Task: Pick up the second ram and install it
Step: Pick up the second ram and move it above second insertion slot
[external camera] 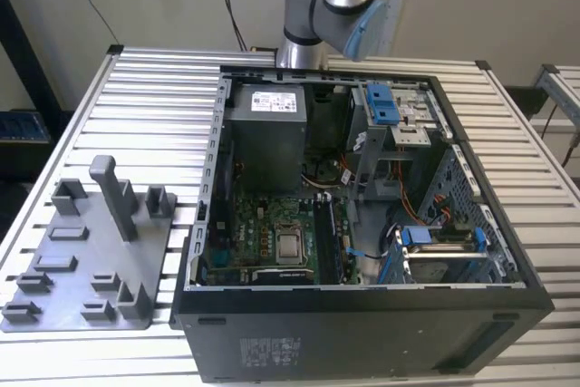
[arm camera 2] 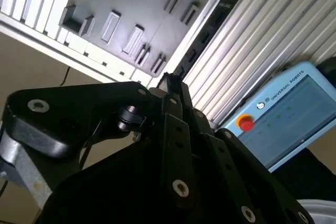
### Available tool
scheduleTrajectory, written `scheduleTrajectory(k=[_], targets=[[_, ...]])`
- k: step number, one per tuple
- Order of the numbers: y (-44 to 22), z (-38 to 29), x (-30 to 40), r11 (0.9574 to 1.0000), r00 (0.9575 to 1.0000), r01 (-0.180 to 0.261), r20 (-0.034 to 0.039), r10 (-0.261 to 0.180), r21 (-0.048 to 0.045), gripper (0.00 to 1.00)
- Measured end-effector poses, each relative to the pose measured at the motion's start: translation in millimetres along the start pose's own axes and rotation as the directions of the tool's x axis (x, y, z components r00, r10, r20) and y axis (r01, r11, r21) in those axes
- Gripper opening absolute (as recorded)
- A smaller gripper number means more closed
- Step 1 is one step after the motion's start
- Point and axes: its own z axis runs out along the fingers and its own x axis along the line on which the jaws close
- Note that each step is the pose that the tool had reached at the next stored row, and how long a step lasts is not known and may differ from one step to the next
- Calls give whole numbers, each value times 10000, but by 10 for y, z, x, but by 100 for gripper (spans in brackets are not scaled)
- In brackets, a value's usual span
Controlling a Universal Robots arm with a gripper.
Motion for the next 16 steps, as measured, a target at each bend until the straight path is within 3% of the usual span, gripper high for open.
scheduleTrajectory(k=[5, 11, 16], targets=[[-215, 4, -1, 9999, 10000, 1, 0, -1, -105, 14], [-395, 6, -1, 9997, 10000, 11, 0, -11, -231, 14], [-593, 8, -1, 9996, 10000, 55, 1, -55, -272, 14]])
